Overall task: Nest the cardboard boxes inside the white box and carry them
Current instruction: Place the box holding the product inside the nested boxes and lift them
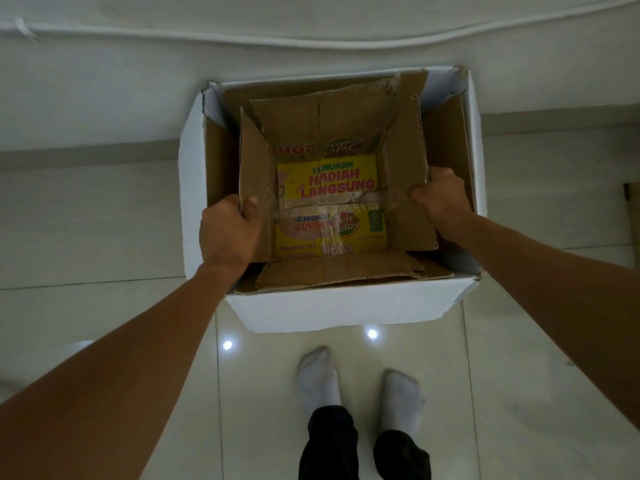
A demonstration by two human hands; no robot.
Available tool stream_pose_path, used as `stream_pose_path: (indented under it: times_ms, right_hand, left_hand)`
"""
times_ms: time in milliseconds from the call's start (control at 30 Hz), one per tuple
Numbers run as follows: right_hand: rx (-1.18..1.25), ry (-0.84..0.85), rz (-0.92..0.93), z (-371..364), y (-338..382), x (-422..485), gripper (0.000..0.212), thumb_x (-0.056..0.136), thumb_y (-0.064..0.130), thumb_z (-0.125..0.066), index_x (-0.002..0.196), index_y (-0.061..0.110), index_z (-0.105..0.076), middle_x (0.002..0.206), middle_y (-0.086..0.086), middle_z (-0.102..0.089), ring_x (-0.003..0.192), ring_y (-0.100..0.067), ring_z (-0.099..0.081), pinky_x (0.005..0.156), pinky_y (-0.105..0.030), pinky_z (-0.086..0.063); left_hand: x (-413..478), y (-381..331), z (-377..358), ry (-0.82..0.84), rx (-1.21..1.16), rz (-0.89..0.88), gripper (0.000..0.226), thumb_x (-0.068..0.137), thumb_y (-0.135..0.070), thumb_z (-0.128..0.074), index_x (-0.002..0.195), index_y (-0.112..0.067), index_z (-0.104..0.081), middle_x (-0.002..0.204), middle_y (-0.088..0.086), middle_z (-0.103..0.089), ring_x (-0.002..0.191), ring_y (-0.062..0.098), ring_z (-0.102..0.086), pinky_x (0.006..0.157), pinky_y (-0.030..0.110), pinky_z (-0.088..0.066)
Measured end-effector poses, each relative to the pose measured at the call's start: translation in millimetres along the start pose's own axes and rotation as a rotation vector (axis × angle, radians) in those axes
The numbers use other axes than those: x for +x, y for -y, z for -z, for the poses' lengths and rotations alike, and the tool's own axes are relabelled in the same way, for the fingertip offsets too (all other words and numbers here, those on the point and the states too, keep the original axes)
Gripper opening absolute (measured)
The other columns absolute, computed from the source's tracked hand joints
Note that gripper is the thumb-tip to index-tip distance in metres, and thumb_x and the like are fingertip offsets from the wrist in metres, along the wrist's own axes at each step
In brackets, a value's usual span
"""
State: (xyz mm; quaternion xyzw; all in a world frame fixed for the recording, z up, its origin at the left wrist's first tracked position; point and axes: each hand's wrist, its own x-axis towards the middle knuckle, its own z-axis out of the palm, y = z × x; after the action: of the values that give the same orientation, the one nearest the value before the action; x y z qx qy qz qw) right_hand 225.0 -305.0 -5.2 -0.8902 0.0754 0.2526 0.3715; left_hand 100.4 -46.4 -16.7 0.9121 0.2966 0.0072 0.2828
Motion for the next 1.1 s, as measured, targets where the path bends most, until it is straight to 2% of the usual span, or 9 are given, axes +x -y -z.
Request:
stream_pose_path:
  times_ms: [200, 367, 533, 633, 700, 833, 900, 967, 1100]
  right_hand:
    - [0.017, -0.011, -0.039, -11.7, -8.5, 4.8, 0.025, 0.089, 0.012, -0.055, 0.110, 0.002, -0.062, 0.107, -0.018, -0.066, 0.090, -0.028, -0.062, 0.075, -0.035, -0.051]
    - [-0.013, 0.006, -0.062, -24.0, -17.2, 10.0, 0.029, 0.087, 0.014, -0.058, 0.113, 0.003, -0.061, 0.112, -0.020, -0.065, 0.097, -0.032, -0.063, 0.084, -0.039, -0.053]
    - [-0.065, -0.081, -0.020, -25.8, -20.5, 12.0, 0.036, 0.086, 0.015, -0.060, 0.121, 0.008, -0.051, 0.113, -0.015, -0.064, 0.092, -0.024, -0.060, 0.073, -0.029, -0.047]
    - [-0.109, -0.105, 0.060, -22.0, -19.7, 6.1, 0.053, 0.084, 0.015, -0.063, 0.131, 0.011, -0.038, 0.117, -0.016, -0.059, 0.096, -0.030, -0.060, 0.075, -0.036, -0.050]
    - [-0.305, -0.127, 0.209, -20.3, -19.8, 0.2, 0.063, 0.082, 0.015, -0.063, 0.136, 0.009, -0.031, 0.135, -0.021, -0.046, 0.114, -0.039, -0.053, 0.089, -0.048, -0.049]
    - [-0.906, -0.031, 0.602, -22.3, -27.2, -9.9, 0.061, 0.086, 0.021, -0.055, 0.139, 0.005, -0.030, 0.150, -0.024, -0.028, 0.139, -0.040, -0.027, 0.113, -0.058, -0.017]
    - [-1.051, 0.110, 0.559, -22.6, -35.5, -10.3, 0.060, 0.088, 0.029, -0.052, 0.139, 0.007, -0.030, 0.150, -0.022, -0.031, 0.141, -0.036, -0.026, 0.115, -0.056, -0.008]
    - [-1.129, 0.198, 0.432, -19.4, -45.3, -9.7, 0.066, 0.088, 0.038, -0.049, 0.141, 0.007, -0.026, 0.151, -0.019, -0.031, 0.142, -0.032, -0.023, 0.116, -0.053, -0.001]
    - [-1.166, 0.260, 0.395, -17.5, -51.3, -10.9, 0.069, 0.090, 0.045, -0.043, 0.145, 0.009, -0.024, 0.152, -0.018, -0.029, 0.144, -0.032, -0.016, 0.116, -0.053, 0.005]
  left_hand:
    - [-0.8, 2.5, -12.7, 0.002, 0.071, -0.002, 0.034, 0.097, -0.032, -0.045, 0.075, -0.007, -0.055, 0.071, 0.013, -0.059, 0.060, 0.025, -0.052, 0.056, 0.029, -0.037]
    - [-2.4, 2.8, -23.1, 0.039, 0.138, 0.008, 0.032, 0.096, -0.027, -0.047, 0.088, 0.001, -0.059, 0.087, 0.023, -0.066, 0.076, 0.038, -0.063, 0.060, 0.032, -0.041]
    - [-7.7, -7.1, -19.8, 0.033, 0.180, -0.023, 0.038, 0.090, -0.018, -0.055, 0.122, -0.004, -0.040, 0.117, 0.023, -0.051, 0.088, 0.041, -0.059, 0.065, 0.039, -0.045]
    - [-10.6, -7.1, -14.6, 0.033, 0.366, -0.133, 0.043, 0.085, -0.015, -0.057, 0.124, -0.004, -0.040, 0.116, 0.024, -0.047, 0.096, 0.040, -0.052, 0.068, 0.046, -0.047]
    - [-8.8, -4.8, -11.9, 0.066, 0.489, -0.281, 0.036, 0.085, -0.017, -0.054, 0.117, -0.003, -0.048, 0.111, 0.022, -0.049, 0.096, 0.038, -0.047, 0.072, 0.046, -0.041]
    - [-3.6, 4.8, -15.5, 0.263, 0.743, -0.482, 0.050, 0.087, -0.038, -0.050, 0.125, -0.005, -0.050, 0.132, 0.020, -0.046, 0.123, 0.038, -0.037, 0.102, 0.055, -0.023]
    - [-4.2, 13.9, -17.3, 0.364, 0.949, -0.413, 0.073, 0.086, -0.058, -0.038, 0.137, -0.006, -0.038, 0.149, 0.019, -0.029, 0.139, 0.036, -0.017, 0.111, 0.056, 0.003]
    - [-7.3, 22.7, -19.1, 0.407, 1.109, -0.365, 0.089, 0.083, -0.072, -0.021, 0.145, -0.008, -0.023, 0.157, 0.016, -0.010, 0.144, 0.033, 0.003, 0.108, 0.054, 0.019]
    - [-11.3, 17.8, -21.2, 0.441, 1.064, -0.313, 0.103, 0.075, -0.082, -0.007, 0.147, -0.010, -0.018, 0.157, 0.016, -0.001, 0.143, 0.031, 0.012, 0.103, 0.055, 0.026]
